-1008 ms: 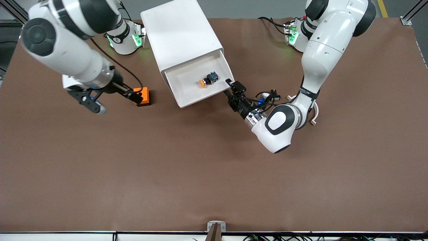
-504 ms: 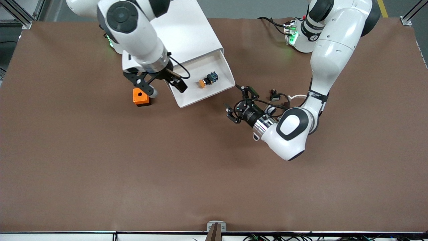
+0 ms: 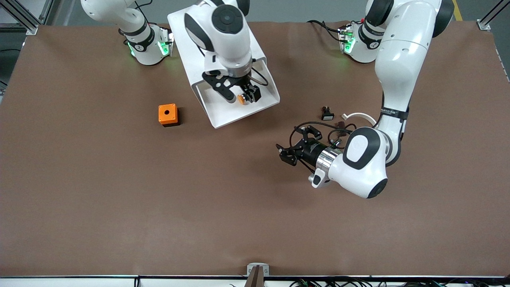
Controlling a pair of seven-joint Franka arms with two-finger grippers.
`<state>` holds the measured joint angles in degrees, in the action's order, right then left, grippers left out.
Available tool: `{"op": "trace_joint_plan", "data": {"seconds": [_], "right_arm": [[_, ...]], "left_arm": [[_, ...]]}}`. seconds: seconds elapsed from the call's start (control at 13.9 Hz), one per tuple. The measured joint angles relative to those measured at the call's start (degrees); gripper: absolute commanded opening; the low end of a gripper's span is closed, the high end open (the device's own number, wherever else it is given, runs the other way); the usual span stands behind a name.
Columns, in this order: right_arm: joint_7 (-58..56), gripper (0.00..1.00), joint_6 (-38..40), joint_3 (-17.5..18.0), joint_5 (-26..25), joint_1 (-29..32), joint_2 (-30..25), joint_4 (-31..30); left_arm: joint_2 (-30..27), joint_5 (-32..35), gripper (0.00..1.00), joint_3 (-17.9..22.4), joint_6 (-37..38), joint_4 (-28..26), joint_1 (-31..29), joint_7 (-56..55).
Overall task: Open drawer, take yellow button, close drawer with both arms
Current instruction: 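Grasp the orange button with the right gripper and lift it out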
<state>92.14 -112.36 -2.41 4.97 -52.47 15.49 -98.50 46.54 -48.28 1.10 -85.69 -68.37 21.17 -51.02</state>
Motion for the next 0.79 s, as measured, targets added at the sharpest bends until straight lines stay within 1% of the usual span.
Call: {"op": "trace_joint_plan", "data": {"seconds": [0.07,0.14,0.22,0.29,0.36,0.43,0.5,0.79], "right_arm": [[1.2,0.93,-0.67,0.0,-0.36,-0.95,0.98,0.0],[1.93,0.82,-1.16,0.0,-0.53,-1.57,1.73,0.0],[2.34,0.62,-1.56,-0.01,-0.56,-1.92,2.3,0.01],[2.44,0.39,-1.75,-0.01,-0.57,-2.0,2.59,0.01],[2.44,0.2,-1.8,-0.09,-0.57,-1.99,2.69,0.04],[2.44,0.04,-1.8,-0.21,-0.57,-1.99,2.68,0.11],[2.44,0.01,-1.78,-0.3,-0.57,-1.99,2.69,0.27],[2.14,0.0,-1.29,-0.87,-0.57,-1.87,2.69,1.05]], "left_arm": [[-0.62,3.36,0.99,0.0,-1.74,0.09,0.12,2.06],[-1.36,6.73,0.99,0.0,-3.32,0.16,0.22,3.25],[-2.22,10.11,0.99,0.0,-5.0,0.24,0.39,3.93],[-3.21,12.96,0.99,-0.01,-6.44,0.32,0.54,4.12],[-4.31,15.68,0.99,-0.01,-7.65,0.37,0.73,4.18],[-5.37,18.26,0.99,-0.01,-8.73,0.41,1.0,4.2],[-6.48,20.63,0.99,-0.01,-9.68,0.43,1.3,4.2],[-9.52,29.53,0.99,0.0,-12.2,0.41,2.84,3.08]]}}
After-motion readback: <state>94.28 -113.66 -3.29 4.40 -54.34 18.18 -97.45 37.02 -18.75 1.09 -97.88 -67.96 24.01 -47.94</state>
